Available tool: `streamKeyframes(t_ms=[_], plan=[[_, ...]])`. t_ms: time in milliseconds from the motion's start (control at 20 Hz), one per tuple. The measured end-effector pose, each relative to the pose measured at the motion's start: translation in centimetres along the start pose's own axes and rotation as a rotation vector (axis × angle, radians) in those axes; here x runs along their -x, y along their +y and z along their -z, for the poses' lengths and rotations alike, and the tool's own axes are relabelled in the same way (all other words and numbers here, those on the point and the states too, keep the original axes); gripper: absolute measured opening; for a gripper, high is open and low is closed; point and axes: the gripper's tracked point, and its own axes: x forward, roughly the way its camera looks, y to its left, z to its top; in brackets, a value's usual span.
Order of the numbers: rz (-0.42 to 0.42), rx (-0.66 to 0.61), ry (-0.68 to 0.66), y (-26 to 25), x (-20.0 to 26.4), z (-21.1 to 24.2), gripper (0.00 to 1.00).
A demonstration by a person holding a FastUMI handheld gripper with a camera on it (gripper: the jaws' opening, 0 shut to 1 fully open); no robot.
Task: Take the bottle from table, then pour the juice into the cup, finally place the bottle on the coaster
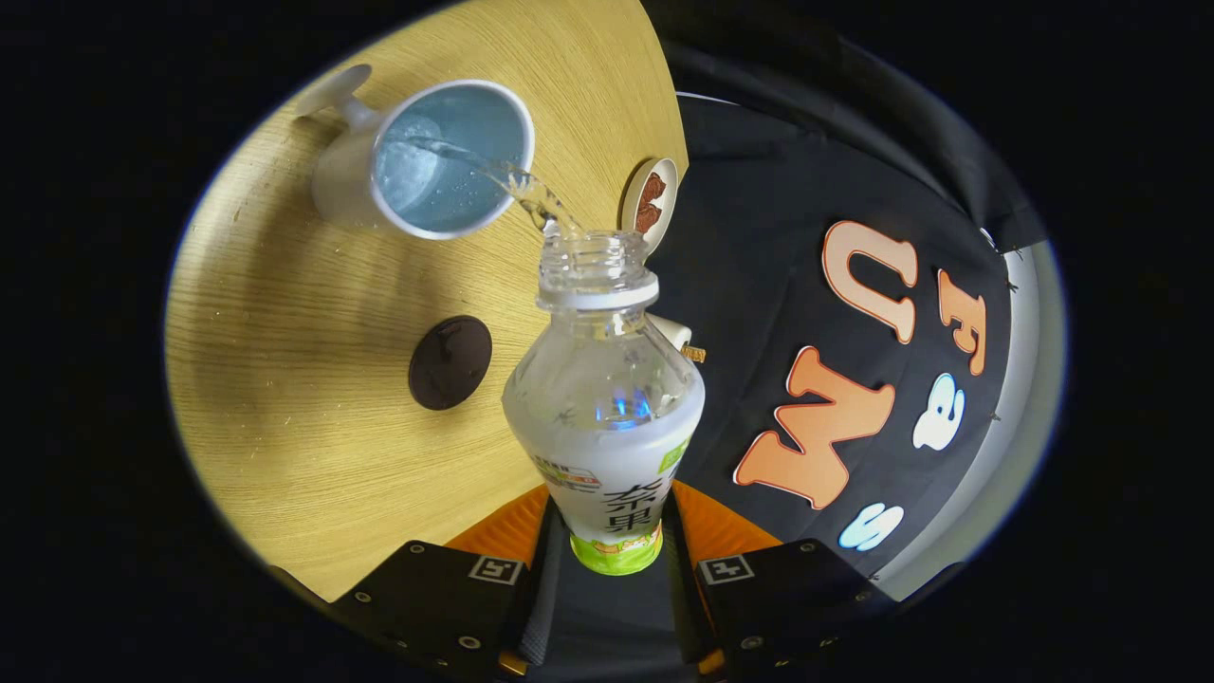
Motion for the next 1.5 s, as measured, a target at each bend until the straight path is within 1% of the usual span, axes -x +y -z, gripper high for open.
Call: streamKeyframes(t_ms=[550, 1300, 1500], plan=[[0.001, 0.077, -0.012, -0.7, -0.5, 0.2, 0.53], [-0.012, 0.148, -0.029, -2.0, -0.6, -0.1, 0.53], [0.002, 0.182, -0.038, -2.7, -0.8, -0.4, 0.53]])
